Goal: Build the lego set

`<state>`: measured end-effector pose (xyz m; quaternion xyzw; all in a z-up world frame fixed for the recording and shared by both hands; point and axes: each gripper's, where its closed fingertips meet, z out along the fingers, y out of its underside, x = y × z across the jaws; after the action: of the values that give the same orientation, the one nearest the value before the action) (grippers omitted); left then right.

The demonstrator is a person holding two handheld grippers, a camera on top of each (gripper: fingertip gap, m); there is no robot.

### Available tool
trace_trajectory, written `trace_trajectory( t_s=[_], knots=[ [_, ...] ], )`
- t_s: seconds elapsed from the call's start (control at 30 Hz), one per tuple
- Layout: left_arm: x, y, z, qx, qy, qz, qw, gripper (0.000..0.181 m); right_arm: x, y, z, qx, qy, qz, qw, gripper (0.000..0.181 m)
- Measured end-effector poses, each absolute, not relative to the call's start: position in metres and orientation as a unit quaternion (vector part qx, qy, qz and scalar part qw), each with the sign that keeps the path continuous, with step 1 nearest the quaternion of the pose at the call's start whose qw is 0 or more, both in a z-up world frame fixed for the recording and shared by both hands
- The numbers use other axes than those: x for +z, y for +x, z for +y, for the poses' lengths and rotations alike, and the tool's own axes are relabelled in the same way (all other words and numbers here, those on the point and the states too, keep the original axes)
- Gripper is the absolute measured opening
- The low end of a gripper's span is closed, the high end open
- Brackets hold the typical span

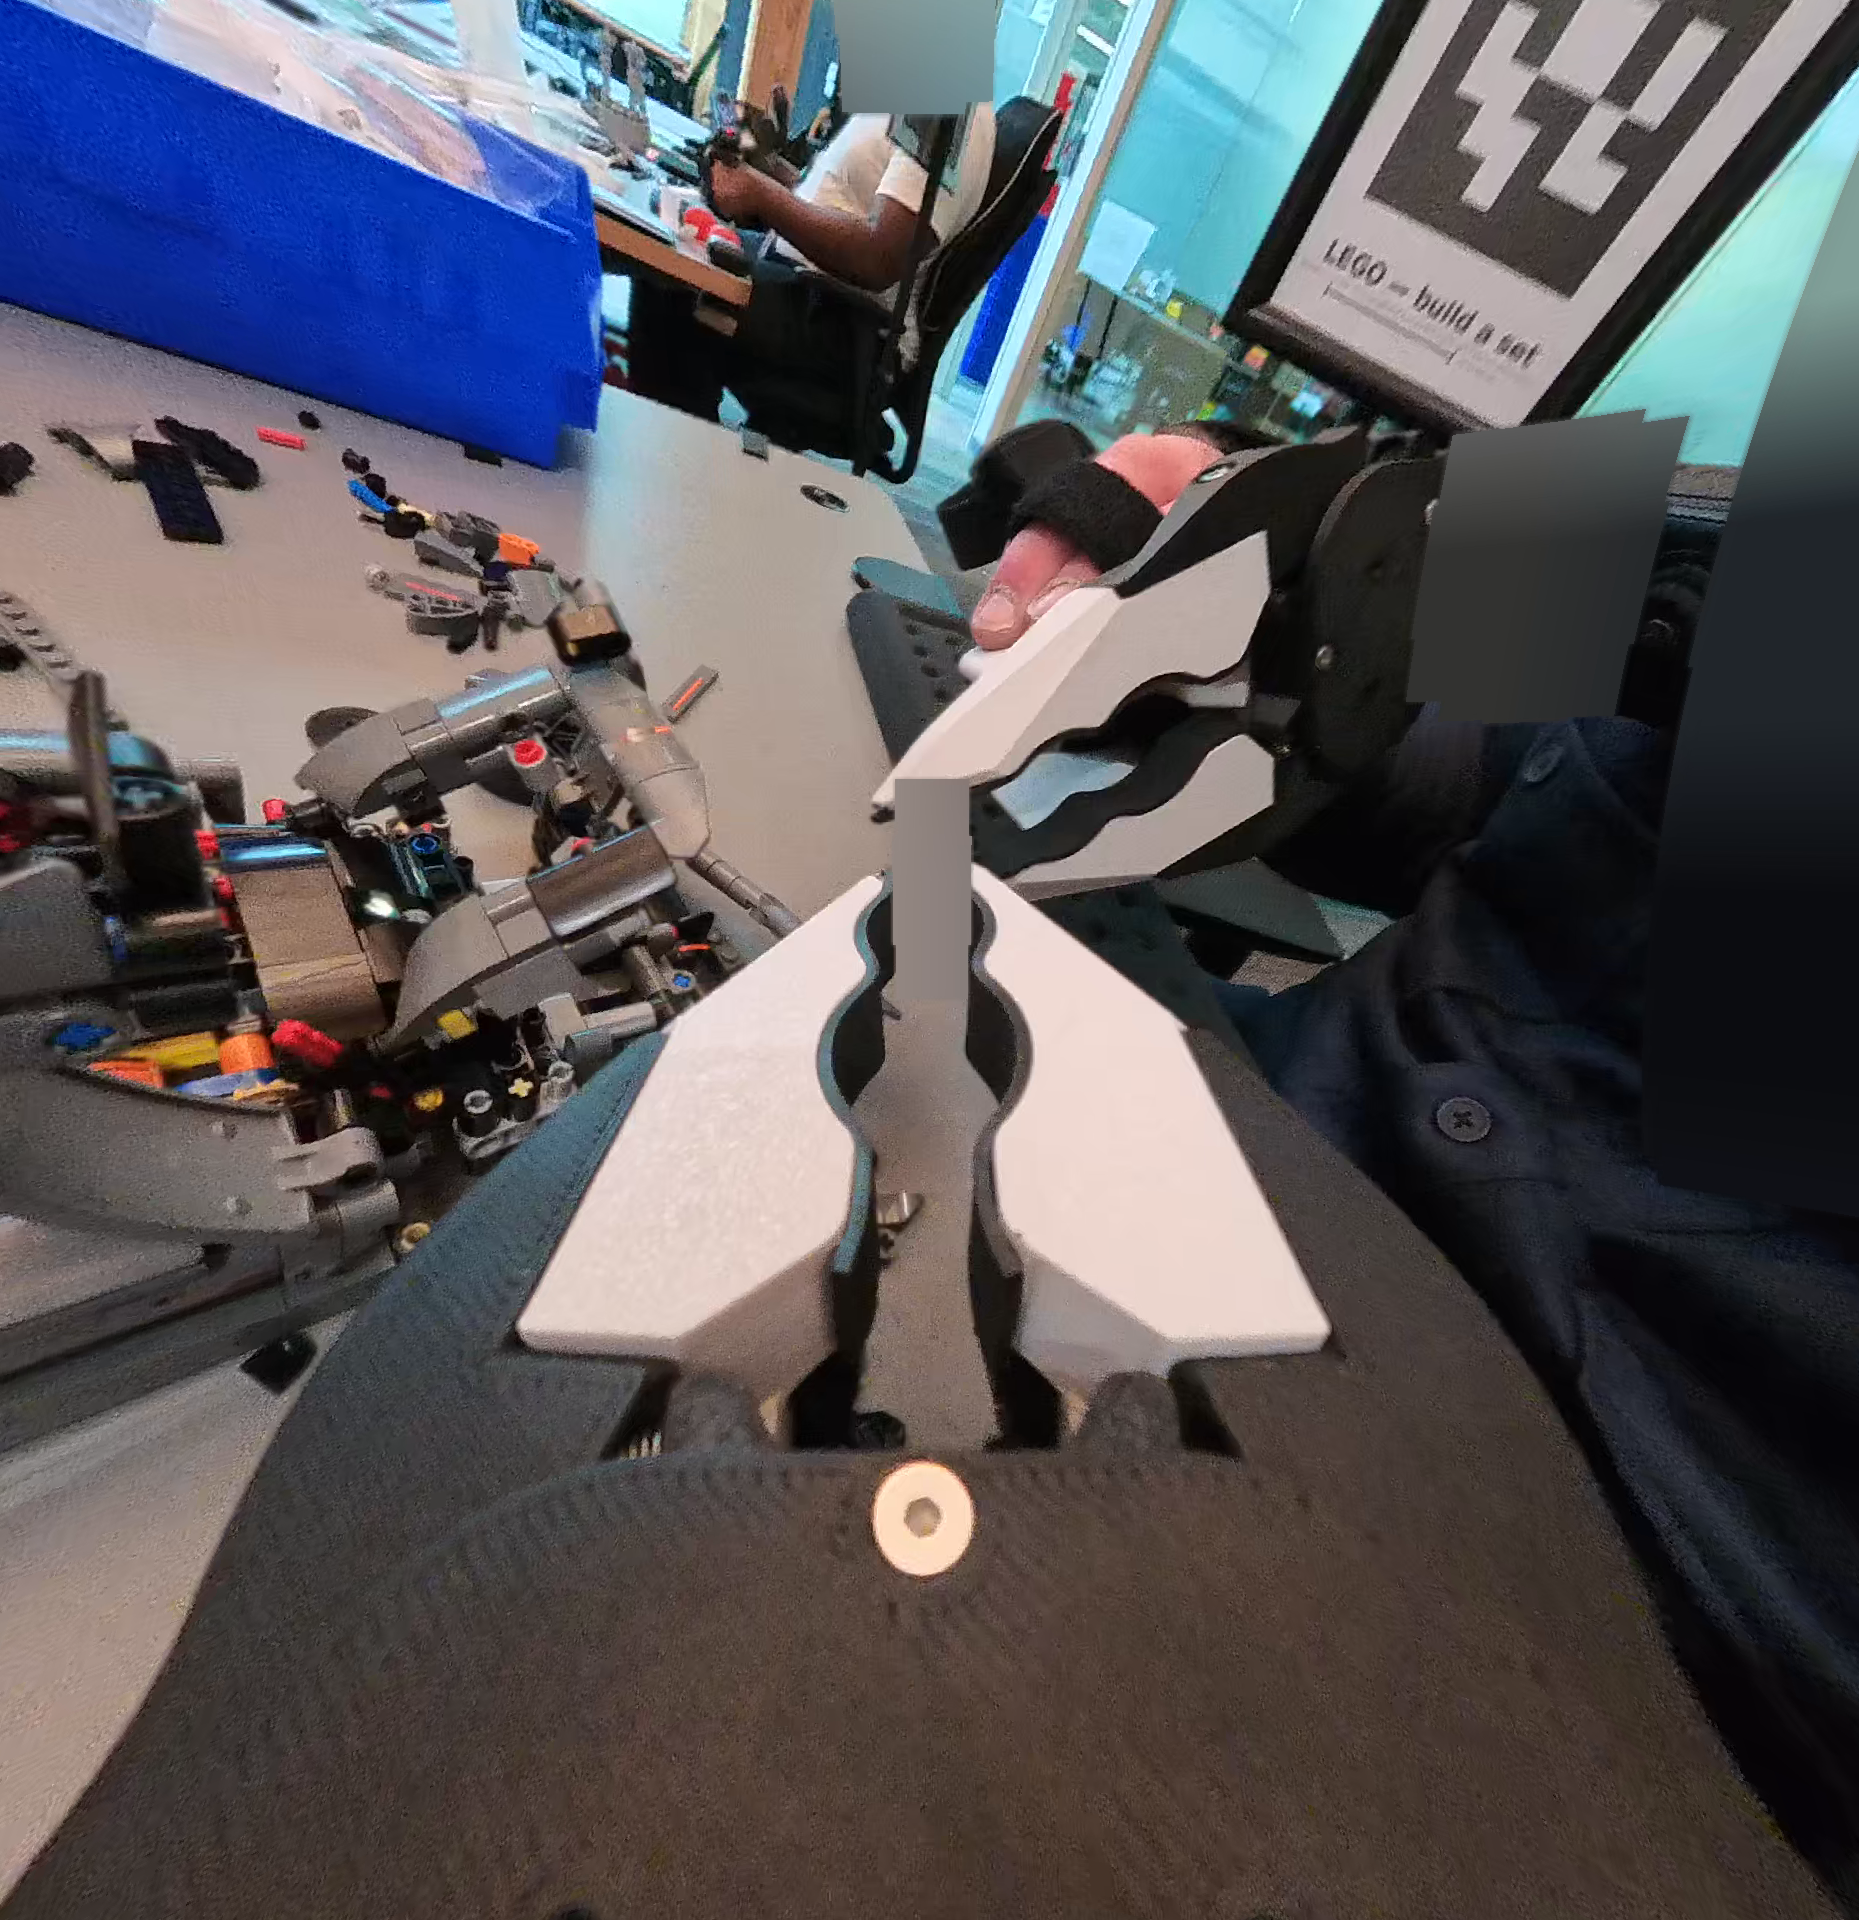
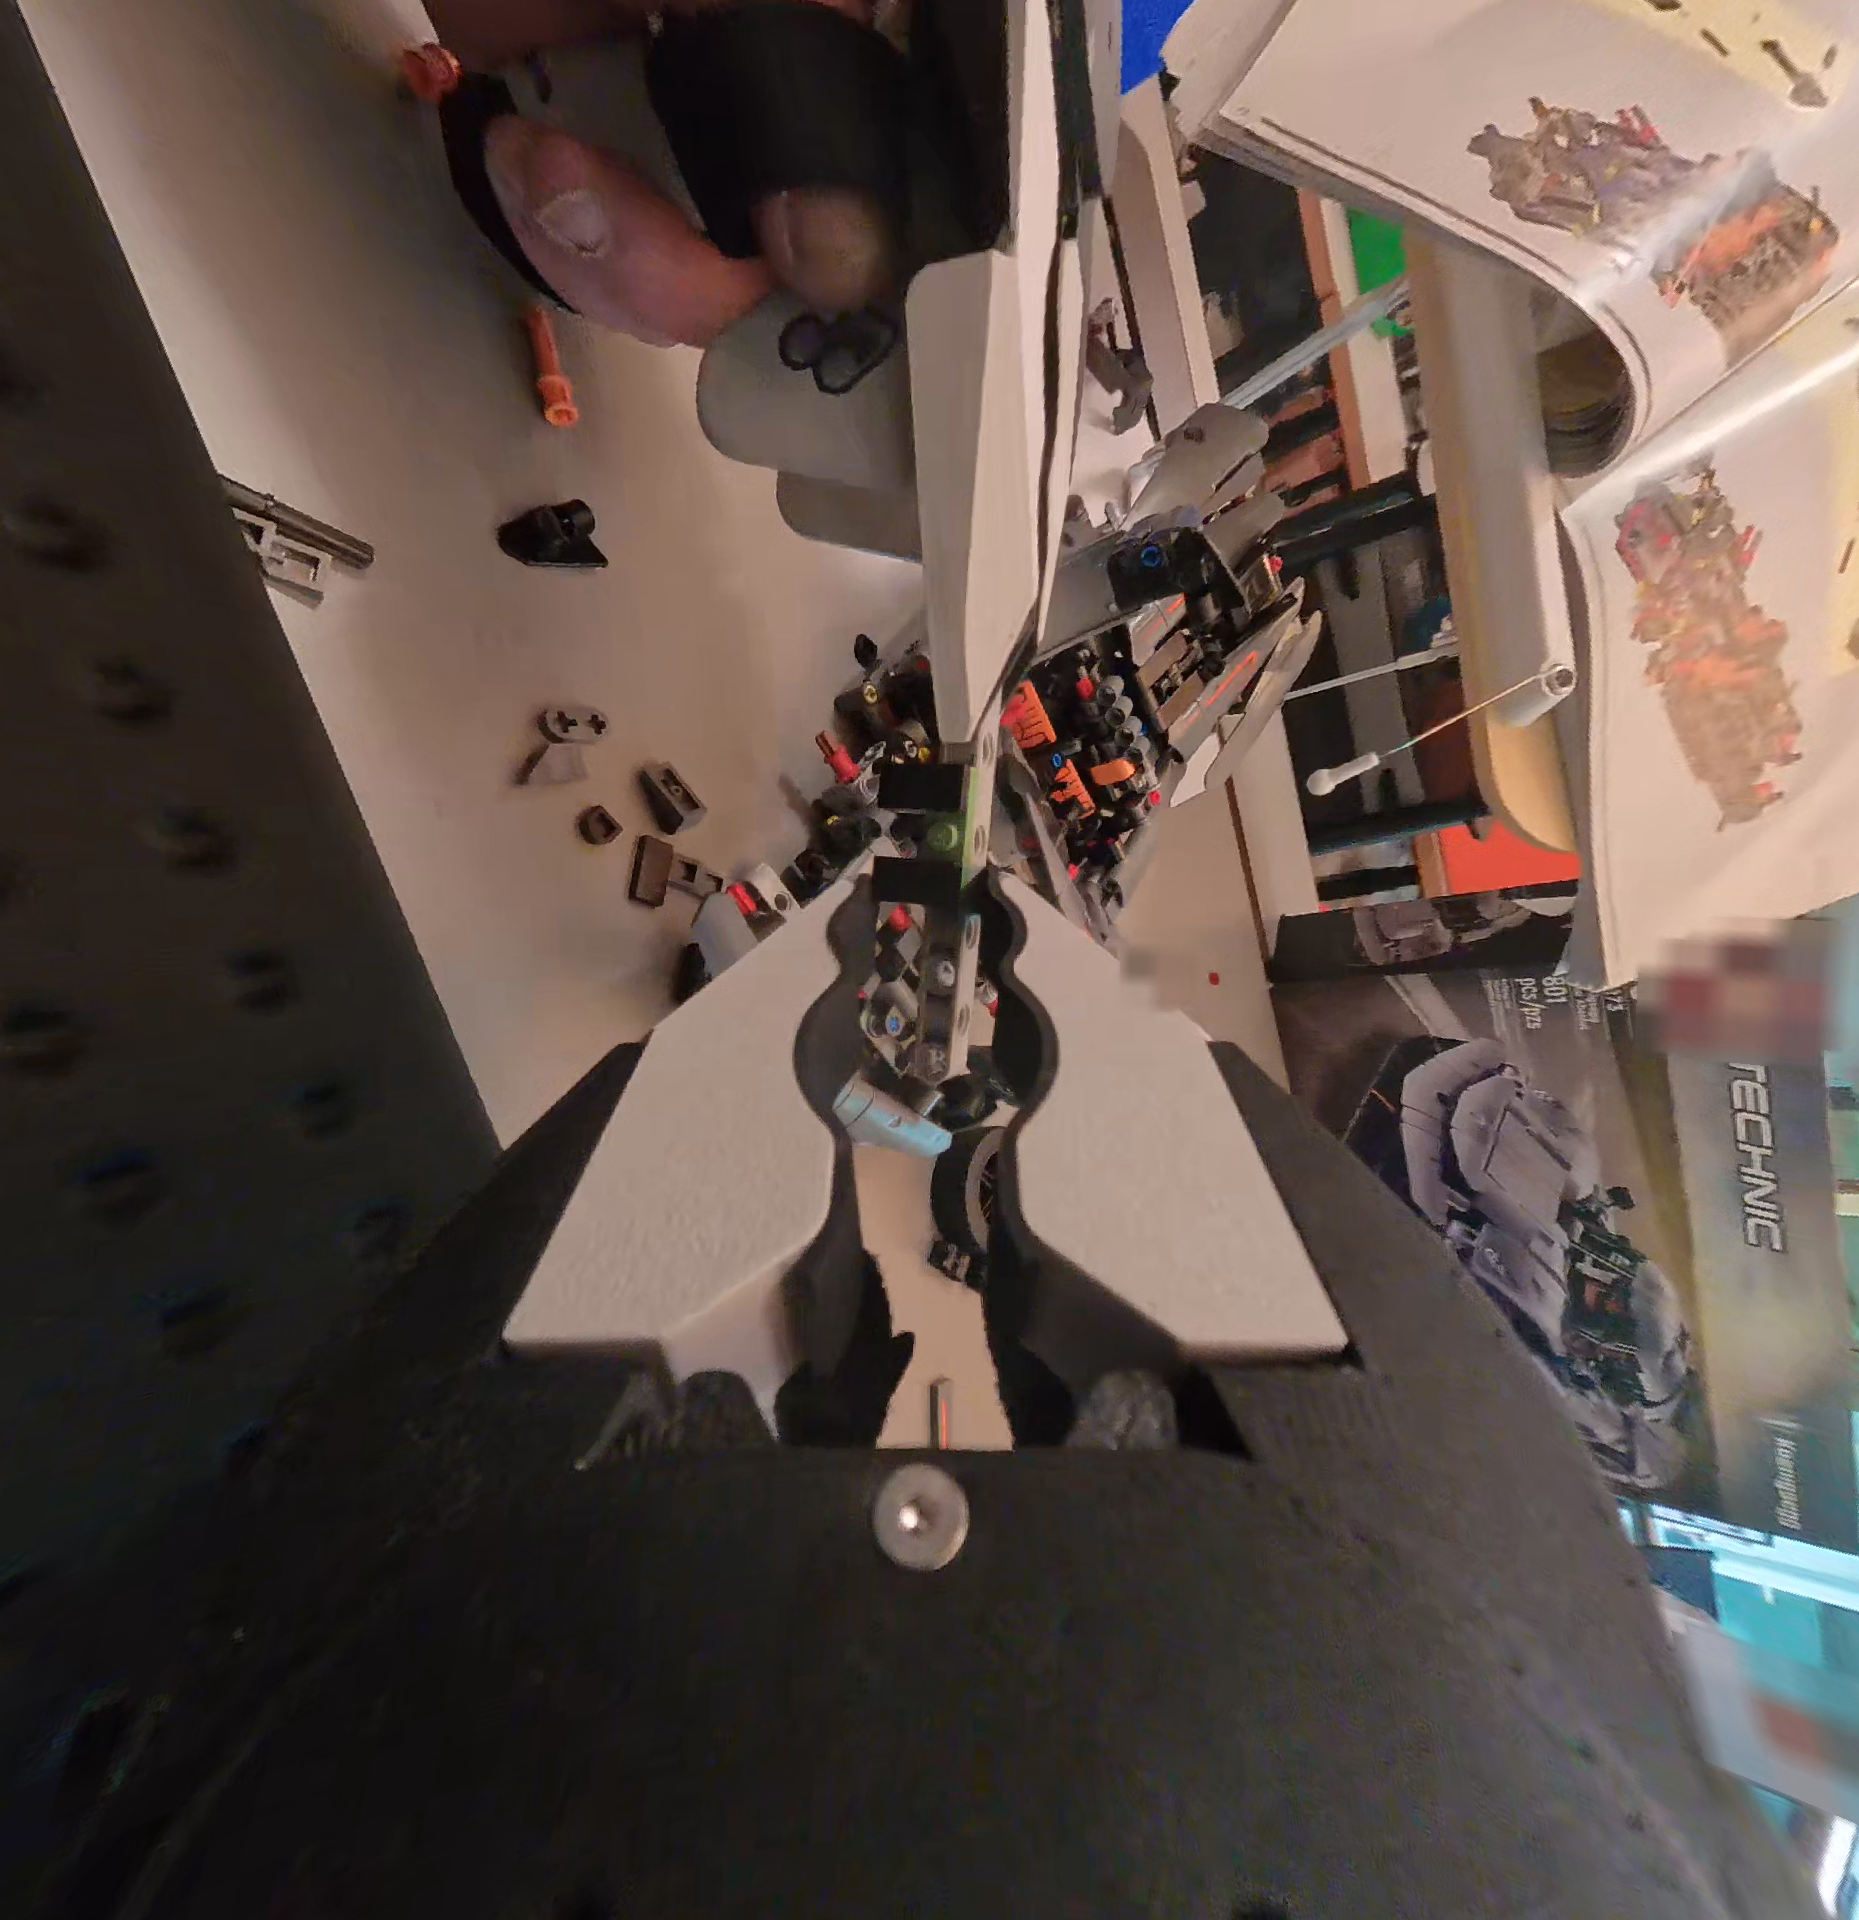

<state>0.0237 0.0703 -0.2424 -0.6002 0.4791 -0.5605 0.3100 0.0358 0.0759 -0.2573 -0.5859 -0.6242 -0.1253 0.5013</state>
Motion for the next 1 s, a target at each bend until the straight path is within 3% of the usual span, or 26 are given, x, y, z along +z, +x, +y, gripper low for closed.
trace_trajectory(
  t_s=[0.2, 0.4, 0.77, 1.0],
  knots=[
    [-0.249, 0.022, 0.083, -0.401, -0.568, 0.574, 0.432, 0.025, -0.263, 0.048, 0.077, -0.096, -0.604, -0.635, 0.472, 0.017],
    [-0.256, 0.028, 0.076, -0.280, -0.518, 0.647, 0.484, 0.008, -0.267, 0.049, 0.078, -0.073, -0.600, -0.652, 0.458, 0.018],
    [-0.257, 0.029, 0.083, -0.440, -0.628, 0.527, 0.367, 0.007, -0.248, 0.039, 0.075, -0.125, -0.592, -0.607, 0.516, 0.030],
    [-0.254, 0.031, 0.076, -0.553, -0.651, 0.445, 0.270, 0.008, -0.244, 0.041, 0.083, -0.213, -0.554, -0.596, 0.541, 0.012]
  ],
)
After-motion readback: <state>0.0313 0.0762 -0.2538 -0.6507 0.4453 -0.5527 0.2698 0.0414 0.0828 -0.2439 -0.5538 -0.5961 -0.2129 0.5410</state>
